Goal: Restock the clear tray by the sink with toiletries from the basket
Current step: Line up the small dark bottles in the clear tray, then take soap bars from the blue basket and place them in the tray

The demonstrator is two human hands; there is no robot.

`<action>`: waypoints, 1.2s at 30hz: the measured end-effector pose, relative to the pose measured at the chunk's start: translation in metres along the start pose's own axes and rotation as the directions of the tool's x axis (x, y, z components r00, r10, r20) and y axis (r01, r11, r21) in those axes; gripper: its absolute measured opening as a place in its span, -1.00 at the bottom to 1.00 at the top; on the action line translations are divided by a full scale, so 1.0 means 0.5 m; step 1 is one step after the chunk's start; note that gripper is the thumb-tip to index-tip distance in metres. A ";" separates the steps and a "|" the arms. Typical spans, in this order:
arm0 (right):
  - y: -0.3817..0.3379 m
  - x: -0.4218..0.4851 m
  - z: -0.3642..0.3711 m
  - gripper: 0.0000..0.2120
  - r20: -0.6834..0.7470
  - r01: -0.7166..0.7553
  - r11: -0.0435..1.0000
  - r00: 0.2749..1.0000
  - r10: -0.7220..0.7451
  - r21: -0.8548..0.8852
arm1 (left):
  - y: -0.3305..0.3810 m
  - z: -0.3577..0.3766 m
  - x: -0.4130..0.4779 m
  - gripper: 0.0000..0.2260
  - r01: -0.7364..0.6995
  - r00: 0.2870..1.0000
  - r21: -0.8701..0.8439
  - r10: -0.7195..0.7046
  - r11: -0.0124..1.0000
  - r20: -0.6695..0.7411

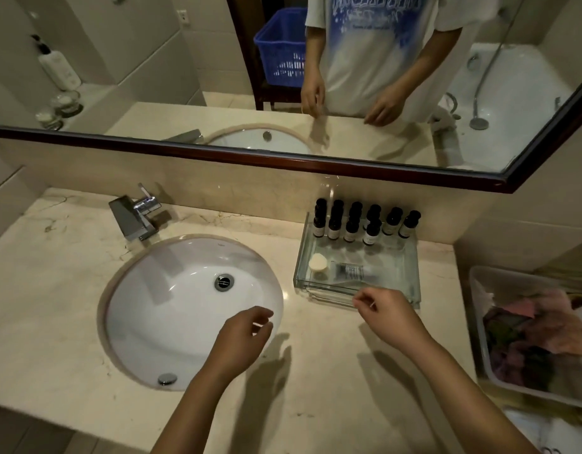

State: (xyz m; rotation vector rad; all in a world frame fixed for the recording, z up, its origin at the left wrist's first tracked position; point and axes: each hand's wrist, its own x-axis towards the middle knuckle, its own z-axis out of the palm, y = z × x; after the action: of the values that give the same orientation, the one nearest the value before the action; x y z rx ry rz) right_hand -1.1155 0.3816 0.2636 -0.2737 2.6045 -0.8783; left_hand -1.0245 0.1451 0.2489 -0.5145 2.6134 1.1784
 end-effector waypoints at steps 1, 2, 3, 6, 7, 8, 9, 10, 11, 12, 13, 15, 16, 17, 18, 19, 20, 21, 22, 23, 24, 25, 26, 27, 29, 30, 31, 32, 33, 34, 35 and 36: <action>-0.006 0.000 -0.002 -0.87 -0.009 0.015 1.000 1.000 -0.015 0.017 | 0.007 0.005 -0.006 -0.80 -0.007 1.000 -0.016 0.007 1.000 0.007; -0.011 0.000 -0.003 -0.87 -0.014 0.032 0.999 0.999 -0.031 0.030 | 0.012 0.011 -0.013 -0.81 -0.011 1.000 -0.032 0.011 0.999 0.010; -0.014 -0.001 -0.003 -0.87 -0.012 0.048 0.998 0.999 -0.048 0.035 | 0.013 0.018 -0.021 -0.81 -0.007 1.000 -0.049 0.008 0.999 0.011; -0.017 0.007 0.011 -0.88 0.028 0.082 0.996 0.996 -0.083 0.044 | 0.001 0.036 -0.053 -0.83 0.047 0.999 -0.090 -0.047 0.995 0.004; -0.021 0.012 0.022 -0.88 0.053 0.088 0.995 0.994 -0.090 0.042 | -0.010 0.038 -0.068 -0.85 0.071 0.997 -0.100 -0.072 0.992 -0.004; -0.027 0.017 0.034 -0.89 0.079 0.096 0.995 0.992 -0.099 0.036 | -0.022 0.039 -0.085 -0.85 0.096 0.995 -0.115 -0.099 0.989 -0.015; -0.033 0.021 0.045 -0.89 0.099 0.106 0.994 0.989 -0.108 0.027 | -0.035 0.037 -0.101 -0.86 0.123 0.992 -0.133 -0.127 0.983 -0.026; -0.044 0.024 0.062 -0.90 0.121 0.122 0.992 0.985 -0.124 0.026 | -0.056 0.031 -0.121 -0.86 0.157 0.985 -0.153 -0.165 0.976 -0.046; -0.058 0.026 0.079 -0.90 0.141 0.138 0.990 0.980 -0.142 0.033 | -0.077 0.023 -0.142 -0.85 0.190 0.977 -0.173 -0.204 0.966 -0.067; -0.074 0.024 0.098 -0.89 0.167 0.158 0.987 0.972 -0.163 0.043 | -0.103 0.013 -0.166 -0.84 0.224 0.965 -0.192 -0.245 0.956 -0.095; -0.092 0.021 0.117 -0.87 0.195 0.178 0.983 0.963 -0.184 0.050 | -0.127 0.001 -0.193 -0.82 0.251 0.951 -0.206 -0.280 0.946 -0.127; -0.127 0.010 0.151 -0.84 0.255 0.231 0.972 0.938 -0.235 0.044 | -0.176 -0.024 -0.249 -0.78 0.311 0.915 -0.239 -0.358 0.920 -0.186; -0.147 0.003 0.169 -0.84 0.289 0.261 0.965 0.921 -0.261 0.037 | -0.201 -0.038 -0.280 -0.78 0.343 0.889 -0.267 -0.403 0.901 -0.217; -0.171 -0.008 0.187 -0.86 0.324 0.295 0.955 0.901 -0.288 0.028 | -0.226 -0.053 -0.315 -0.78 0.369 0.858 -0.299 -0.446 0.880 -0.256; -0.195 -0.019 0.203 -0.87 0.354 0.325 0.945 0.881 -0.313 0.025 | -0.250 -0.065 -0.351 -0.80 0.387 0.825 -0.325 -0.481 0.863 -0.297; -0.215 -0.030 0.214 -0.87 0.377 0.353 0.935 0.863 -0.336 0.026 | -0.269 -0.074 -0.380 -0.83 0.404 0.796 -0.343 -0.510 0.848 -0.326; -0.239 -0.045 0.229 -0.85 0.407 0.386 0.922 0.839 -0.362 0.024 | -0.287 -0.083 -0.417 -0.84 0.422 0.757 -0.370 -0.546 0.828 -0.358; -0.266 -0.061 0.244 -0.83 0.435 0.421 0.907 0.814 -0.385 0.016 | -0.305 -0.091 -0.452 -0.84 0.430 0.715 -0.406 -0.579 0.806 -0.392; -0.295 -0.080 0.264 -0.83 0.465 0.463 0.886 0.785 -0.410 0.000 | -0.324 -0.096 -0.493 -0.84 0.426 0.674 -0.446 -0.605 0.787 -0.424; -0.323 -0.099 0.284 -0.84 0.493 0.503 0.864 0.756 -0.432 -0.014 | -0.339 -0.099 -0.532 -0.84 0.421 0.632 -0.478 -0.628 0.771 -0.454; -0.342 -0.111 0.294 -0.85 0.508 0.530 0.848 0.737 -0.446 -0.023 | -0.348 -0.100 -0.554 -0.83 0.418 0.605 -0.506 -0.647 0.755 -0.464; -0.370 -0.134 0.313 -0.86 0.535 0.564 0.825 0.705 -0.465 -0.025 | -0.362 -0.099 -0.592 -0.82 0.416 0.566 -0.543 -0.676 0.729 -0.473; -0.400 -0.163 0.336 -0.86 0.561 0.599 0.800 0.670 -0.486 -0.022 | -0.379 -0.094 -0.634 -0.81 0.411 0.525 -0.584 -0.706 0.700 -0.476; -0.428 -0.194 0.361 -0.86 0.582 0.633 0.774 0.637 -0.505 -0.022 | -0.396 -0.089 -0.681 -0.80 0.406 0.490 -0.619 -0.732 0.673 -0.474; -0.483 -0.258 0.408 -0.89 0.616 0.688 0.725 0.576 -0.536 -0.012 | -0.429 -0.078 -0.765 -0.79 0.406 0.438 -0.659 -0.768 0.633 -0.468; -0.513 -0.301 0.439 -0.90 0.637 0.720 0.694 0.537 -0.553 -0.005 | -0.448 -0.073 -0.818 -0.78 0.405 0.411 -0.673 -0.781 0.618 -0.470; -0.543 -0.347 0.468 -0.90 0.653 0.752 0.660 0.496 -0.572 0.008 | -0.464 -0.070 -0.871 -0.79 0.408 0.384 -0.684 -0.793 0.605 -0.472; -0.572 -0.397 0.500 -0.91 0.670 0.783 0.621 0.446 -0.594 0.029 | -0.479 -0.064 -0.930 -0.80 0.408 0.355 -0.697 -0.806 0.590 -0.474; -0.599 -0.446 0.532 -0.92 0.682 0.809 0.585 0.395 -0.616 0.059 | -0.492 -0.059 -0.988 -0.82 0.412 0.323 -0.705 -0.816 0.577 -0.480; -0.622 -0.488 0.558 -0.92 0.689 0.832 0.548 0.349 -0.635 0.084 | -0.506 -0.053 -1.035 -0.84 0.414 0.295 -0.714 -0.825 0.565 -0.482; -0.647 -0.544 0.592 -0.92 0.701 0.857 0.503 0.291 -0.651 0.110 | -0.520 -0.042 -1.095 -0.84 0.418 0.258 -0.724 -0.836 0.549 -0.484; -0.669 -0.597 0.623 -0.91 0.710 0.877 0.462 0.241 -0.661 0.133 | -0.531 -0.030 -1.152 -0.84 0.416 0.223 -0.739 -0.847 0.530 -0.482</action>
State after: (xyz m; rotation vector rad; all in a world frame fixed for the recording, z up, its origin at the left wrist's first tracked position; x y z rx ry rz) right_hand -0.6952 0.0390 0.3268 -1.7862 1.7024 -0.4289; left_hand -0.3925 0.0979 0.2777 -2.5884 1.9720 1.3718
